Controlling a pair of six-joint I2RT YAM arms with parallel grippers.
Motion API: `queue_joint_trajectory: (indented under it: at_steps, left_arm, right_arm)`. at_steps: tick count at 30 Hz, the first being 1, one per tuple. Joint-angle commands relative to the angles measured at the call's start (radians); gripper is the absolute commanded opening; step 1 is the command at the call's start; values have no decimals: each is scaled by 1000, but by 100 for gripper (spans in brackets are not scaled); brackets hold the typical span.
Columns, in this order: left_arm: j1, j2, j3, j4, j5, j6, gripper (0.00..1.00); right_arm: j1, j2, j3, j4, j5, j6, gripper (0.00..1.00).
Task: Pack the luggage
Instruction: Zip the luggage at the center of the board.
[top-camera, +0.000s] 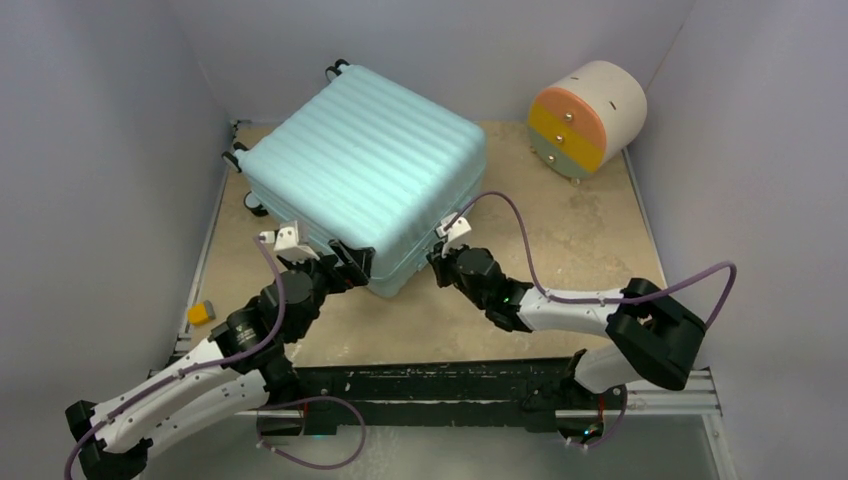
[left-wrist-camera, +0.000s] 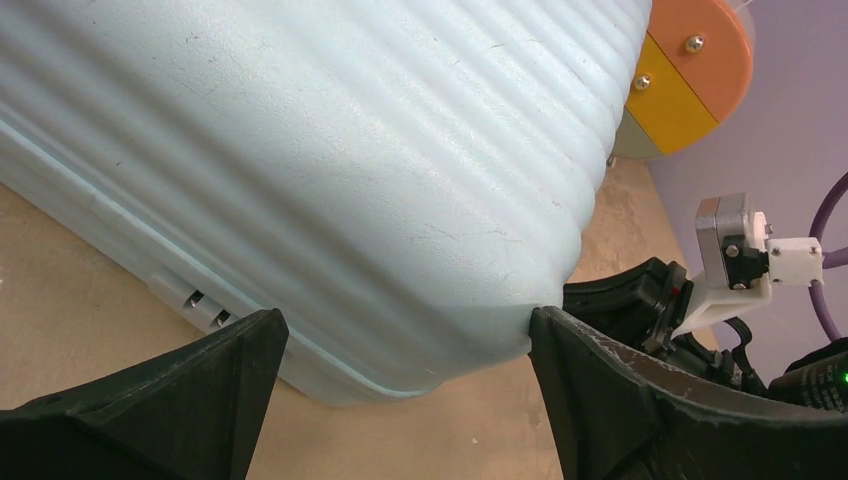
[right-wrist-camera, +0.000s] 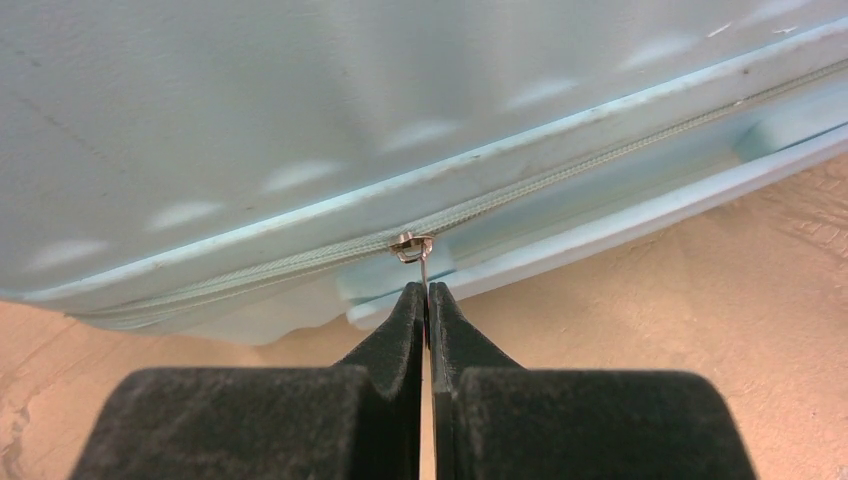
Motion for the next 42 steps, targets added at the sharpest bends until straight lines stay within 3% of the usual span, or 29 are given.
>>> queue_joint_trajectory:
  at_steps: [1, 16, 30, 42]
  left_arm:
    - [9, 43, -6, 42, -90, 48, 98]
    - [26, -2, -24, 16, -125, 16, 99]
    - [28, -71, -42, 2, -120, 5, 99]
    - [25, -119, -40, -30, -136, -1, 99]
  right_arm:
    - [-67, 20, 5, -38, 40, 10, 0]
    - [-250, 111, 60, -10, 233, 253, 0]
    - [-553, 252, 241, -98, 53, 300, 0]
    - [-619, 287, 283, 27, -80, 217, 0]
